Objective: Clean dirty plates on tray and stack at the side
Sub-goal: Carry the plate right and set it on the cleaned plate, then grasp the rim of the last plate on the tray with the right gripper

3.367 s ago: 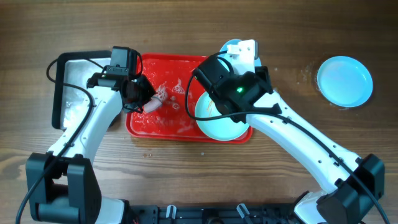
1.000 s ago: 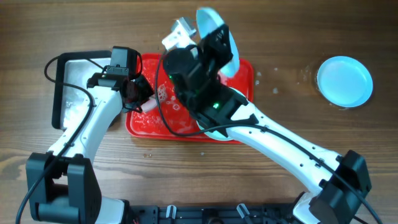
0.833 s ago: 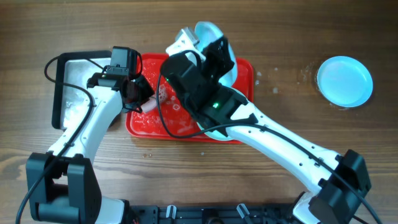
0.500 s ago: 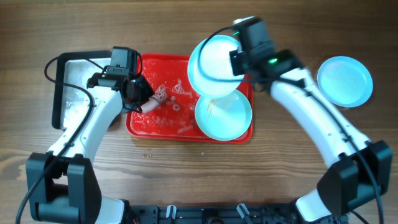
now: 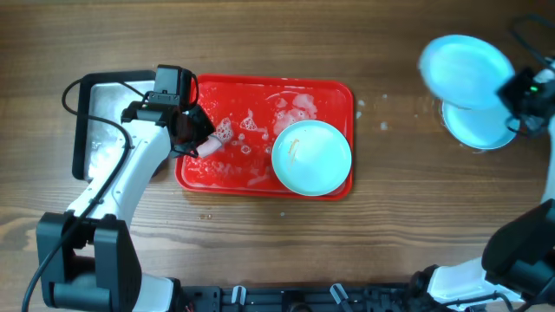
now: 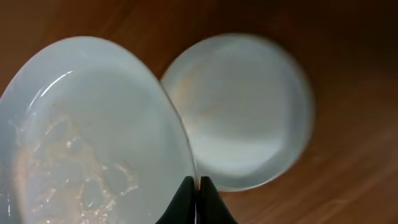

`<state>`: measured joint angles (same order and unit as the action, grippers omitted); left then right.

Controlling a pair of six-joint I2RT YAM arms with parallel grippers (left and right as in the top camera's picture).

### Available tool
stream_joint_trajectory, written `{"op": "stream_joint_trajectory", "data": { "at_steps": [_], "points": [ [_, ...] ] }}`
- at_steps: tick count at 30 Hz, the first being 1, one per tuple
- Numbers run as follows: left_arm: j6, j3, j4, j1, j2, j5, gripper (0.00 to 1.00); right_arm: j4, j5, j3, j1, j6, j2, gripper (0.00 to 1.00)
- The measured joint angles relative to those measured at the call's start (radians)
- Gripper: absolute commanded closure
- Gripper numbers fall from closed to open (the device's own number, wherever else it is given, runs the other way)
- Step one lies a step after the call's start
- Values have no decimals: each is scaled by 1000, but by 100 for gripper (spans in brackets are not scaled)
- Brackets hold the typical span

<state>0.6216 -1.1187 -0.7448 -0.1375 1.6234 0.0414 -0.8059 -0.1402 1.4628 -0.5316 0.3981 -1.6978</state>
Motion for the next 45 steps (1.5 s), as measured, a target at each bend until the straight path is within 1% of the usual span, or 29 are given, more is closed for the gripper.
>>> {"op": "stream_joint_trajectory", "data": {
  "at_steps": [2,5,7,10,11,13,14,15,17,20,23,28,30,33,35,38,39,41,43,45],
  "points": [
    [0,0,0,0,0,0,96,34,97,0,-64,38,-3,96],
    [0,0,0,0,0,0,96,91,136,0,-101,55,-49,96],
    [0,0,0,0,0,0,96,109,151,0,-112,63,-155,96],
    [0,0,1,0,0,0,96,114,153,0,-112,66,-248,96],
    [0,0,1,0,0,0,96,116,152,0,-112,66,-314,96],
    [0,0,1,0,0,0,96,117,147,0,-111,66,-364,80],
    [0,0,0,0,0,0,96,120,140,0,-108,68,-365,78],
    [0,0,0,0,0,0,96,120,129,0,-106,66,-365,75],
    [0,0,0,0,0,0,96,119,68,0,-106,47,-365,73],
    [0,0,0,0,0,0,96,85,0,0,-106,28,-357,67],
    [0,0,0,0,0,0,96,51,-18,0,-106,16,-255,62],
    [0,0,0,0,0,0,96,-12,-31,0,-99,-2,-31,62],
    [0,0,0,0,0,0,96,-40,-57,0,-92,-22,-3,62],
    [0,0,0,0,0,0,96,-114,-112,0,17,-61,34,63],
    [0,0,0,0,0,0,96,-154,-126,0,135,-74,42,63],
    [0,0,0,0,0,0,96,-208,-141,0,360,-87,42,63],
    [0,0,1,0,0,0,96,-220,-141,-1,454,-86,42,62],
    [0,0,0,0,0,0,96,-211,-113,-21,565,-60,45,62],
    [0,0,0,0,0,0,96,-172,-84,-95,665,-20,47,63],
    [0,0,-1,0,0,0,96,-112,-72,-140,693,4,50,63]
  ]
}}
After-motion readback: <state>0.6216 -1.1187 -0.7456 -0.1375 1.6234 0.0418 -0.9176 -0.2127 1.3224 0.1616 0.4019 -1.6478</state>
